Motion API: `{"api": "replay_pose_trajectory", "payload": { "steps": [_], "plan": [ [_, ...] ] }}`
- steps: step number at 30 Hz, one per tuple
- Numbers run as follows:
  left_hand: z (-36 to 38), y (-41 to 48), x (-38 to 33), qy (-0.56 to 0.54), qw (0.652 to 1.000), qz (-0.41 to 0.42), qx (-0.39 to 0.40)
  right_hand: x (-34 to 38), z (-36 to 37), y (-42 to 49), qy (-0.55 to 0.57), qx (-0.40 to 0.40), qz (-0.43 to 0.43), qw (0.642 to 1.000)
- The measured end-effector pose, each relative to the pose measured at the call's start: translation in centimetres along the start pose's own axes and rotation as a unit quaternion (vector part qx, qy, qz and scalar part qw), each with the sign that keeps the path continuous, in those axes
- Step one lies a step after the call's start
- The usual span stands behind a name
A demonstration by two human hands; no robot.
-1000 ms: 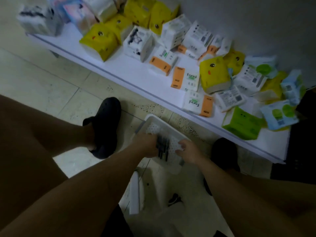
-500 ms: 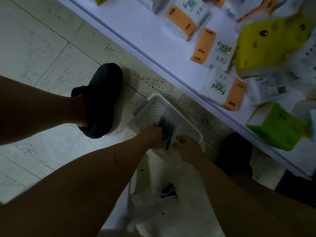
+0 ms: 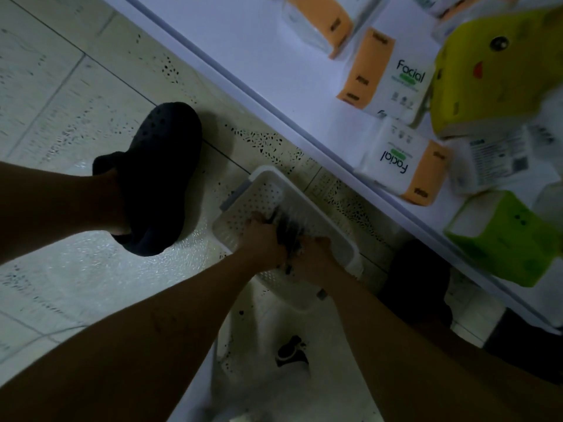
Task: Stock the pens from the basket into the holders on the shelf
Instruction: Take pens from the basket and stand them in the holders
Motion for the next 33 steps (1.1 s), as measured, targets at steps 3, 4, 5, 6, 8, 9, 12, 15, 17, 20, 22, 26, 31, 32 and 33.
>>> {"api": "replay_pose_trajectory", "payload": {
  "steps": [3, 4, 5, 6, 8, 9, 12, 15, 17, 20, 22, 26, 31, 32, 33],
  "plan": [
    [-0.7, 0.1, 1.7, -0.087, 0.994, -0.020, -0.068, 0.1, 0.8, 0.4, -0.020, 0.021, 0.005, 1.000],
    [-1.2, 0.0, 2.2, -0.108, 0.991, -0.029, -0.075, 0.1, 1.1, 0.5, -0.022, 0.027, 0.006, 0.999],
    [-1.4, -0.1, 2.5, -0.122, 0.989, -0.035, -0.075, -0.1, 1.3, 0.7, -0.021, 0.028, 0.011, 0.999],
    [-1.6, -0.1, 2.7, -0.140, 0.987, -0.038, -0.066, -0.4, 1.5, 0.9, -0.019, 0.025, 0.018, 0.999],
    [-1.7, 0.0, 3.1, -0.204, 0.977, -0.049, -0.046, -0.5, 2.0, 1.0, -0.035, 0.025, 0.025, 0.999],
    [-1.8, -0.1, 3.3, -0.234, 0.970, -0.055, -0.036, -0.5, 2.5, 1.1, -0.045, 0.036, 0.022, 0.998],
    [-2.2, -0.4, 3.1, -0.287, 0.956, -0.063, -0.004, -0.2, 2.9, 1.0, -0.017, 0.026, 0.020, 0.999],
    [-2.6, -0.6, 2.6, -0.296, 0.954, -0.045, 0.017, -0.3, 2.0, 1.0, 0.044, -0.044, 0.031, 0.998],
    [-2.7, -0.7, 2.3, -0.248, 0.968, -0.030, 0.032, -0.2, 1.7, 1.0, 0.052, -0.055, 0.018, 0.997],
    [-2.8, -0.9, 2.3, -0.246, 0.967, -0.047, 0.040, 0.0, 0.9, 0.6, 0.062, -0.071, -0.007, 0.996],
    [-3.1, -1.3, 2.1, -0.250, 0.966, -0.055, 0.034, 0.1, 0.1, 0.0, 0.079, -0.089, -0.020, 0.993],
    [-4.1, -2.4, 1.1, -0.210, 0.977, -0.035, 0.016, 0.4, -1.5, -2.1, 0.127, -0.124, -0.012, 0.984],
    [-5.9, -4.3, -0.2, -0.187, 0.982, 0.000, -0.016, 1.7, -3.3, -6.1, 0.174, -0.186, -0.053, 0.966],
    [-6.4, -4.7, -0.5, -0.181, 0.983, 0.008, -0.028, 1.9, -3.4, -7.0, 0.191, -0.193, -0.070, 0.960],
    [-6.9, -5.2, -1.0, -0.179, 0.983, 0.020, -0.041, 2.2, -3.6, -7.9, 0.204, -0.198, -0.091, 0.954]
  ]
}}
Point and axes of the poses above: each hand's wrist, its own y-axis towards the middle knuckle, its own z-axis out of the palm, x = y × z, the point moved 6 cm from there along y, towards the middle knuckle, and after that the axes turned 12 degrees about y, right-handed, at the moved point
